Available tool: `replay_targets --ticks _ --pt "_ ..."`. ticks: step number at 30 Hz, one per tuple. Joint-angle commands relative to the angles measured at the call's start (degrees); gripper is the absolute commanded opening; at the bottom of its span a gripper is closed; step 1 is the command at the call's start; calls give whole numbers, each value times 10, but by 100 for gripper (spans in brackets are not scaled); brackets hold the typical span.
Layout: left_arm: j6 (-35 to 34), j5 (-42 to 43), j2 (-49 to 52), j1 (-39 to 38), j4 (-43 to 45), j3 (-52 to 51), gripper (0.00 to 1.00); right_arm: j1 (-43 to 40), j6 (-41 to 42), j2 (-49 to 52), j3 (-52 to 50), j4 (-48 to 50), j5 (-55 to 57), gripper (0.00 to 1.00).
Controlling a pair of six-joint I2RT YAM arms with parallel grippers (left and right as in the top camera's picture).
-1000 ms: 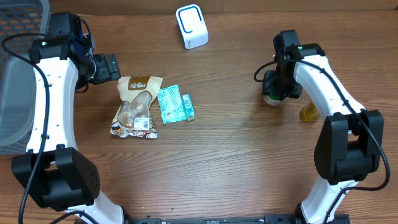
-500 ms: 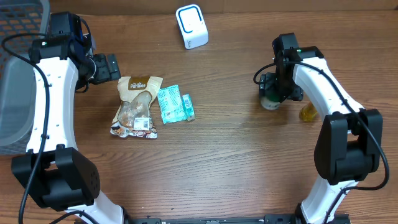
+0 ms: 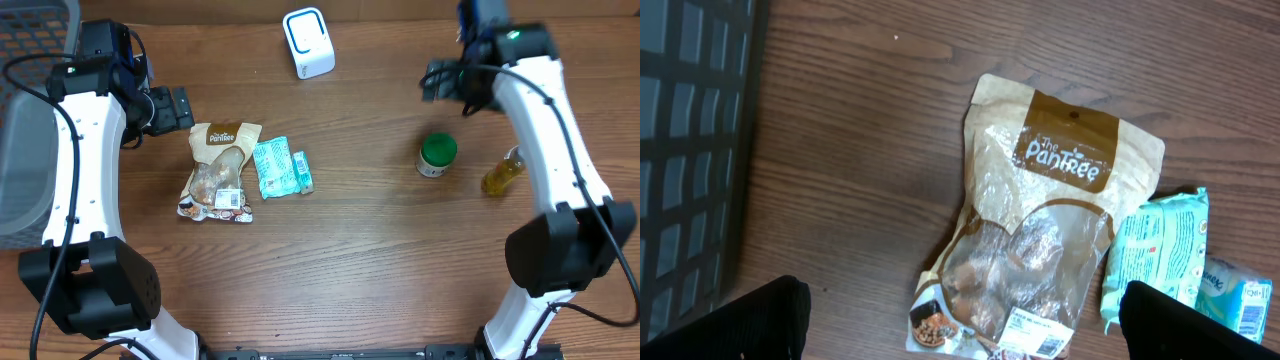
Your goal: Scan the item barcode
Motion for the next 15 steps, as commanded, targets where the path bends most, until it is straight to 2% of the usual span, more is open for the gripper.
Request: replay_targets --ticks 1,4,6,9,15 --pt "-6 2 -14 -2 1 12 99 -33 41 -16 100 -66 29 100" --pt "-6 2 -14 -2 1 12 99 -72 42 -16 122 -118 20 100" --pt "-6 2 -14 -2 1 12 100 -102 73 -15 114 -139 -4 100" --pt "-6 2 -14 -2 1 12 99 -141 100 -15 85 -154 -18 100" --pt "-6 2 -14 -2 1 12 99 -165 118 -15 12 -155 -21 100"
